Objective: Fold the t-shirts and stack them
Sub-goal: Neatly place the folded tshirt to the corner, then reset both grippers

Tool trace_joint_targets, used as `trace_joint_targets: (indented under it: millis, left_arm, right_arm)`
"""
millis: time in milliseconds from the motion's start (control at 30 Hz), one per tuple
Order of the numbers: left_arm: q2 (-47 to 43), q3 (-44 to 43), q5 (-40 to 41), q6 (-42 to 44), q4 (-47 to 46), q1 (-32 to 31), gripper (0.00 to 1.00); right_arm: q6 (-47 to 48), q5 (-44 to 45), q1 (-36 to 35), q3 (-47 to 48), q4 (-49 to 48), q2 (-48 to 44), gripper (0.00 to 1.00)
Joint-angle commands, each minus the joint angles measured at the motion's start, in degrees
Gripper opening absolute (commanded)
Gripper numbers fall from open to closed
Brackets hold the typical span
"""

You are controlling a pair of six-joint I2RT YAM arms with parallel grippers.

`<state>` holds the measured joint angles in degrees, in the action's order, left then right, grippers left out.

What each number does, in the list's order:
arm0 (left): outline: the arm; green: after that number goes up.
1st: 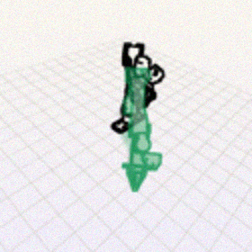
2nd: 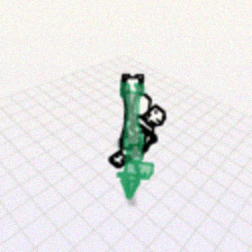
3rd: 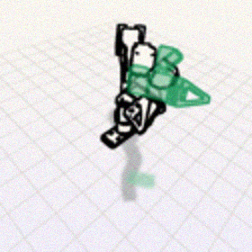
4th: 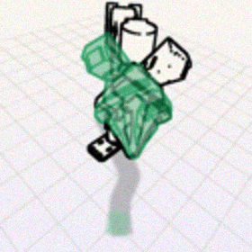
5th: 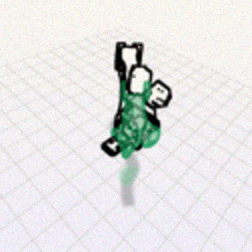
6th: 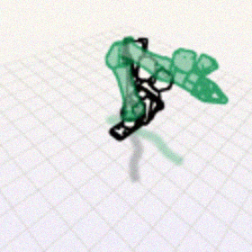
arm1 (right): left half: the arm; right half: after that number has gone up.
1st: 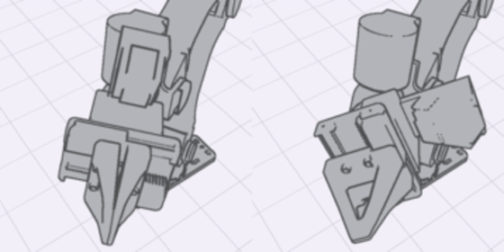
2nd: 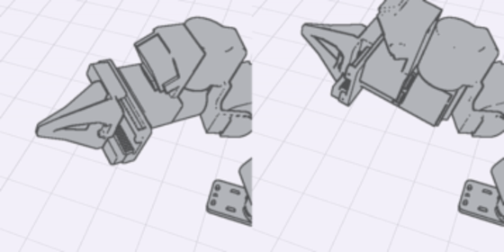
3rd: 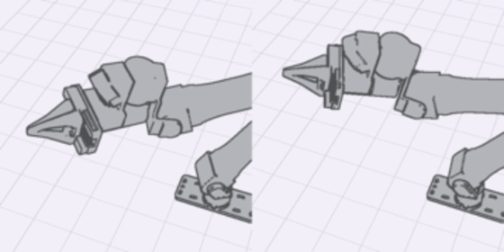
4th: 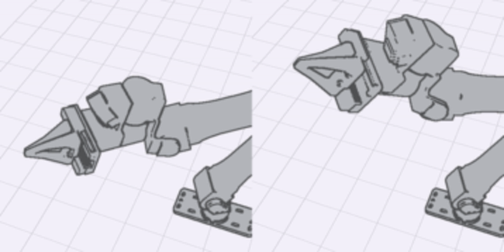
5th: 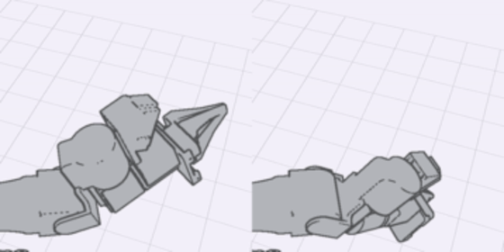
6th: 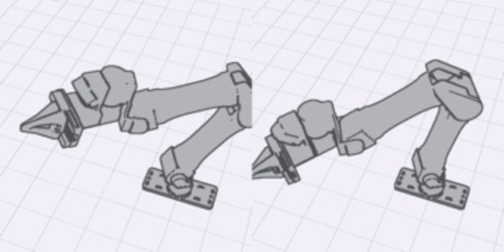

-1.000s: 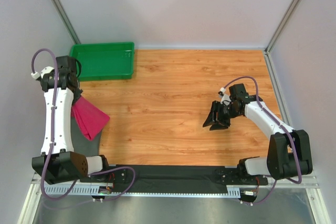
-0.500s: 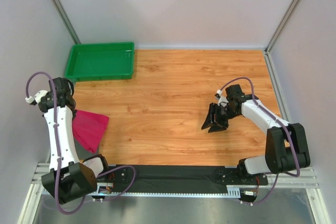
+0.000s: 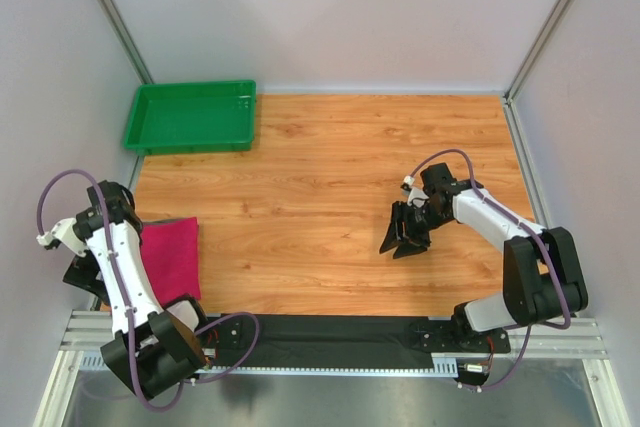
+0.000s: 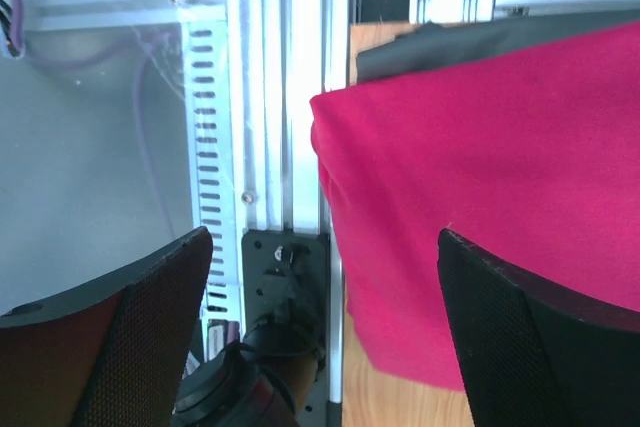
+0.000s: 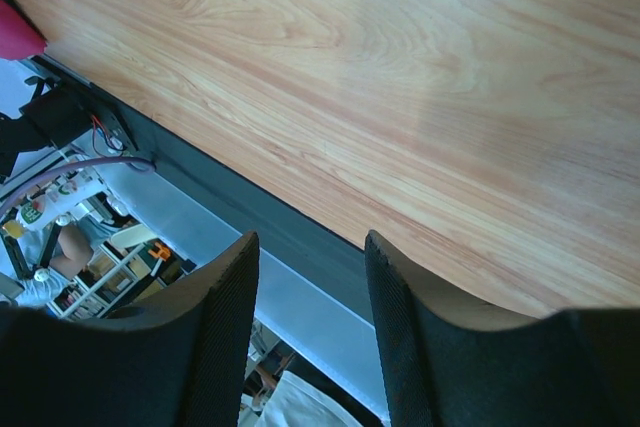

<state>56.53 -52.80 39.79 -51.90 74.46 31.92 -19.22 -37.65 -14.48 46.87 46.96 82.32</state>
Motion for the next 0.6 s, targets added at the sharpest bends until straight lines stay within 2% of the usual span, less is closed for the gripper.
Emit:
trace_joint_targets:
  millis: [0,133,167,267,333,400,433,467,533,567]
  left_arm:
    - [0.3,-4.4,2.5,3.2,-1.4,0.6,1.00]
    - [0.2,-1.7,-9.3,10.5,-9.1,-1.4,0.98]
    - [0.5,-1.0,-14.8,11.7,-12.8,-2.6,0.94]
    - [2.2,0.8,-23.6,15.4,-16.8,-2.8,0.87]
    - [1.6,2.1,-23.7,15.2,-17.1,-2.9,0.88]
    - [-0.4,3.3,-29.1,16.8,-20.0,-2.9,0.81]
    - [-0.5,4.1,-35.2,17.0,-21.6,-3.0,0.73]
    - [-0.5,4.5,-37.7,16.5,-22.2,-3.7,0.71]
    - [1.2,5.1,-39.3,14.6,-23.5,-9.9,0.74]
    - [1.9,4.5,-37.5,13.9,-24.0,-12.4,0.77]
  right_arm:
    - [1.4,-1.1,-0.7,1.5,0.4,-0.1,0.49]
    - [1.3,-1.5,-1.0,1.6,0.1,0.6,0.49]
    - [1.3,-1.5,-1.1,1.8,0.1,1.1,0.49]
    - [1.4,-1.4,-1.4,2.7,0.5,1.9,0.49]
    - [1.4,-1.2,-1.7,3.2,0.6,2.0,0.49]
    - [1.3,-1.4,-1.8,3.1,0.3,2.1,0.49]
    - [1.4,-1.4,-2.0,3.1,0.1,2.3,0.49]
    - [1.2,-1.4,-1.9,2.9,0.0,2.2,0.49]
    - [0.7,-0.9,-1.9,2.5,-0.5,2.1,0.49]
    - [0.4,-1.0,-1.9,2.5,-0.8,2.0,0.49]
